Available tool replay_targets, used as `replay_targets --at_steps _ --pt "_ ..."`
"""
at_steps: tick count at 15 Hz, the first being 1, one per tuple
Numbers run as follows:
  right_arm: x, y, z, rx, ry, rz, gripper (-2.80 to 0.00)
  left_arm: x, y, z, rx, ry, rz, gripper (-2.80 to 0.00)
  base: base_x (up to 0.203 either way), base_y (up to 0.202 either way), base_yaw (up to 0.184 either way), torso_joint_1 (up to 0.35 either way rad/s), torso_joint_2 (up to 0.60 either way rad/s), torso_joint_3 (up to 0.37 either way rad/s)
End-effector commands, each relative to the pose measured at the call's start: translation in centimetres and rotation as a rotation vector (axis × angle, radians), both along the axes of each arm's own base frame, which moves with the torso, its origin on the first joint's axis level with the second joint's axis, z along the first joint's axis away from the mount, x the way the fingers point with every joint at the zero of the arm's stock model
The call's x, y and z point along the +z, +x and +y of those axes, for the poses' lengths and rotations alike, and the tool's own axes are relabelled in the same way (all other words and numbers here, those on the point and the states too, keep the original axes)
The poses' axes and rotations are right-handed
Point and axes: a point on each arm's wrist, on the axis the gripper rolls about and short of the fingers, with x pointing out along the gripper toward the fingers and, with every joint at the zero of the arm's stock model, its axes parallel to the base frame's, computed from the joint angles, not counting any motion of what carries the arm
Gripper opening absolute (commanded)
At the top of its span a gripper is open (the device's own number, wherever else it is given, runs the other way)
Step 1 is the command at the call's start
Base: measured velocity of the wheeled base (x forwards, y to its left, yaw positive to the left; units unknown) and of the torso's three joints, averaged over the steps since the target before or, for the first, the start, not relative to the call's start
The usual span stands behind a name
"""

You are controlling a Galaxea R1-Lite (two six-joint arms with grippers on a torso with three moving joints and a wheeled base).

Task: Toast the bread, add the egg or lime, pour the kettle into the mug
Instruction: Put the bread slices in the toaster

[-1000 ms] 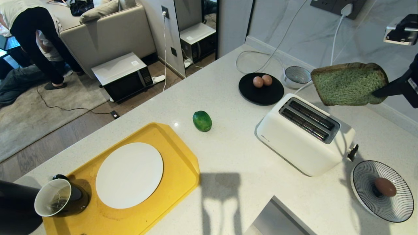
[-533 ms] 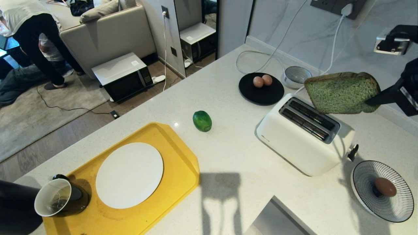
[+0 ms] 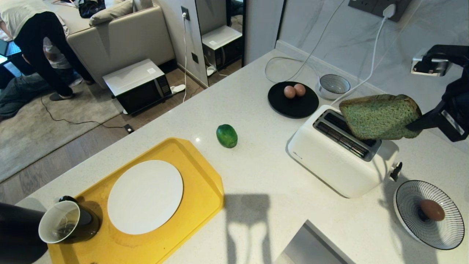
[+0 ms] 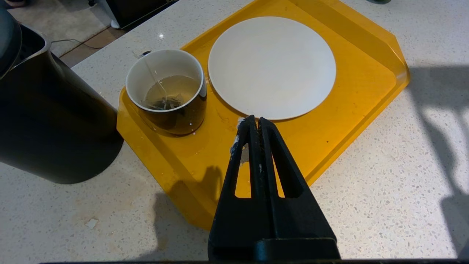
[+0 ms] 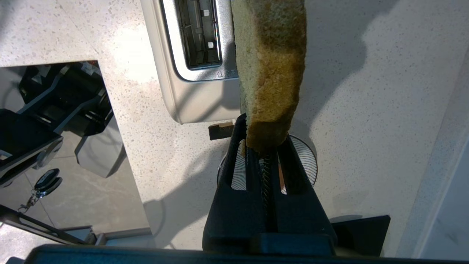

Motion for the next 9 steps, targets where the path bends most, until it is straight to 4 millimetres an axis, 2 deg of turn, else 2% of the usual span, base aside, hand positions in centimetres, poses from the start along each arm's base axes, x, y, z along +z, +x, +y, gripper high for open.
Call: replay_targets --at_steps 1,9 --pt "-0.5 0.0 0.0 0.003 -0.005 0.024 -2.80 0.0 0.0 0.0 0.000 0.000 0.000 -2.80 0.000 0.000 0.000 0.000 0.00 0.000" --pt "-1.7 1.2 -0.6 -0.021 -0.015 0.073 -2.80 0.0 0.0 0.0 0.000 0.000 0.000 -2.80 0.000 0.000 0.000 0.000 0.00 0.000"
